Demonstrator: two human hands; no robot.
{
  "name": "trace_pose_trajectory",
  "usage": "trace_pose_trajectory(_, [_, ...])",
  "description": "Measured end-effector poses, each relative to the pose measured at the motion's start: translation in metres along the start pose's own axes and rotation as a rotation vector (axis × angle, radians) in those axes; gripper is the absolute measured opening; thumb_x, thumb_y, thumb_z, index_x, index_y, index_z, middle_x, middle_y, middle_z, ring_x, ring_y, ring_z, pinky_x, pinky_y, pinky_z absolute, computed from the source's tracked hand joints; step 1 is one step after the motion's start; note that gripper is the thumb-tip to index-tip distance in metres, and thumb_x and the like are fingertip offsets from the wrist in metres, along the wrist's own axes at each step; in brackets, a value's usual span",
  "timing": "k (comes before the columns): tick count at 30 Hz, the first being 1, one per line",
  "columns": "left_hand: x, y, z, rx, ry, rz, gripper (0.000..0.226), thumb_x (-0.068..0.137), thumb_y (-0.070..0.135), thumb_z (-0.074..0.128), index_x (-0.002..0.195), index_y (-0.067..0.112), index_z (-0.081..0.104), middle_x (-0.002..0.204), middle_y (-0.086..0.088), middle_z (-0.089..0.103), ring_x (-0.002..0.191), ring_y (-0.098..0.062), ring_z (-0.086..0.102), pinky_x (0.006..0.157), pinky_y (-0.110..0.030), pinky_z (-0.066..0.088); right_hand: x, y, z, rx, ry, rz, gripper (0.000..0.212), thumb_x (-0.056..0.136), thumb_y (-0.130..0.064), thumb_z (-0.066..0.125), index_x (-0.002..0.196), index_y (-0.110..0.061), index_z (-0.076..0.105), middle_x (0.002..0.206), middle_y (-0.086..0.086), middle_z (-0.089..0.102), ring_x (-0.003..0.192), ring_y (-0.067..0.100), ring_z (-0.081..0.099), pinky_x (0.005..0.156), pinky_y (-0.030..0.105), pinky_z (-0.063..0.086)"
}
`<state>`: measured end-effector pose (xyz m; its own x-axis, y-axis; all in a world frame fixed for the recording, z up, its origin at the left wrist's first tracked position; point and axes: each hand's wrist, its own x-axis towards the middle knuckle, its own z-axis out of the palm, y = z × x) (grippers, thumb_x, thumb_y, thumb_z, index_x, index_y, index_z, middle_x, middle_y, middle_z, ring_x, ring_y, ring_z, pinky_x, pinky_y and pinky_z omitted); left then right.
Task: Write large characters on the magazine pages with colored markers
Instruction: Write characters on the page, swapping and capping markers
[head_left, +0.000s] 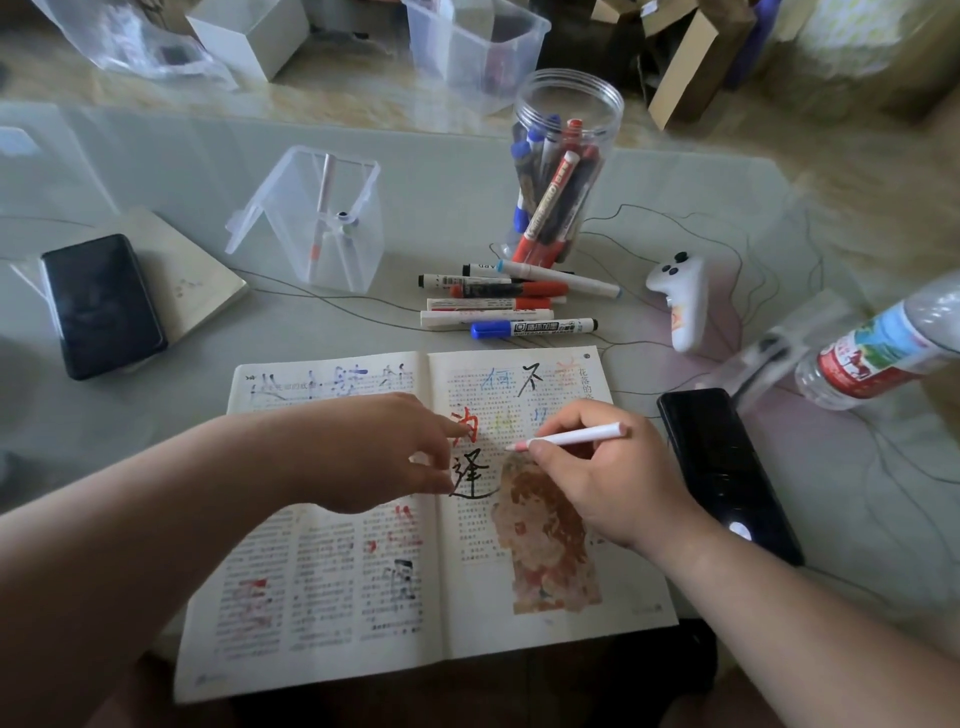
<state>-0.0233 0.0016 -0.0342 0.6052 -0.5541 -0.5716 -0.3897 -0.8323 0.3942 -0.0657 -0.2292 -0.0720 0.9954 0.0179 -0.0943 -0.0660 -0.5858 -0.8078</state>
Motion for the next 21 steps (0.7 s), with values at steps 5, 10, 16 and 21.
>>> trace_pose_trajectory(5, [0.002, -0.0024, 0.001, 0.0, -0.001, 0.0, 0.023, 0.099, 0.05, 0.053, 0.091, 0.034, 0.067, 0.152, 0.037, 0.033, 0.133, 0.003, 0.037, 0.113, -0.026, 0.029, 0.0019, 0.0029, 0.0007, -0.041, -0.02, 0.009, 0.015, 0.084, -0.023, 0.08, 0.072, -0.02, 0.071, 0.068, -0.011, 0.068, 0.063, 0.002, 0.059, 0.051, 0.01, 0.038])
trace_pose_trajectory(10, [0.0013, -0.002, 0.0014, -0.005, -0.006, -0.008, 0.022, 0.099, 0.05, 0.053, 0.092, 0.034, 0.068, 0.152, 0.036, 0.033, 0.133, 0.003, 0.037, 0.114, -0.027, 0.03, 0.0049, 0.0087, 0.0009, -0.049, 0.012, 0.046, 0.015, 0.085, -0.021, 0.077, 0.072, -0.019, 0.069, 0.067, -0.014, 0.069, 0.063, 0.007, 0.062, 0.055, 0.023, 0.046])
trace_pose_trajectory(16, [0.001, -0.0018, 0.0018, -0.017, -0.014, -0.015, 0.021, 0.099, 0.05, 0.053, 0.086, 0.037, 0.063, 0.152, 0.037, 0.032, 0.134, 0.003, 0.034, 0.116, -0.033, 0.029, 0.0027, 0.0077, -0.0001, -0.034, 0.021, 0.042, 0.019, 0.085, -0.02, 0.077, 0.071, -0.016, 0.066, 0.064, -0.007, 0.068, 0.059, 0.009, 0.061, 0.051, 0.027, 0.047])
trace_pose_trajectory(21, [0.0013, -0.0014, 0.0022, -0.005, -0.006, -0.013, 0.024, 0.1, 0.049, 0.053, 0.098, 0.032, 0.069, 0.152, 0.035, 0.033, 0.135, 0.003, 0.034, 0.116, -0.029, 0.028, -0.0017, 0.0041, -0.001, -0.041, -0.059, 0.019, 0.019, 0.083, -0.022, 0.08, 0.07, -0.017, 0.068, 0.06, -0.014, 0.062, 0.055, 0.002, 0.054, 0.049, 0.012, 0.036])
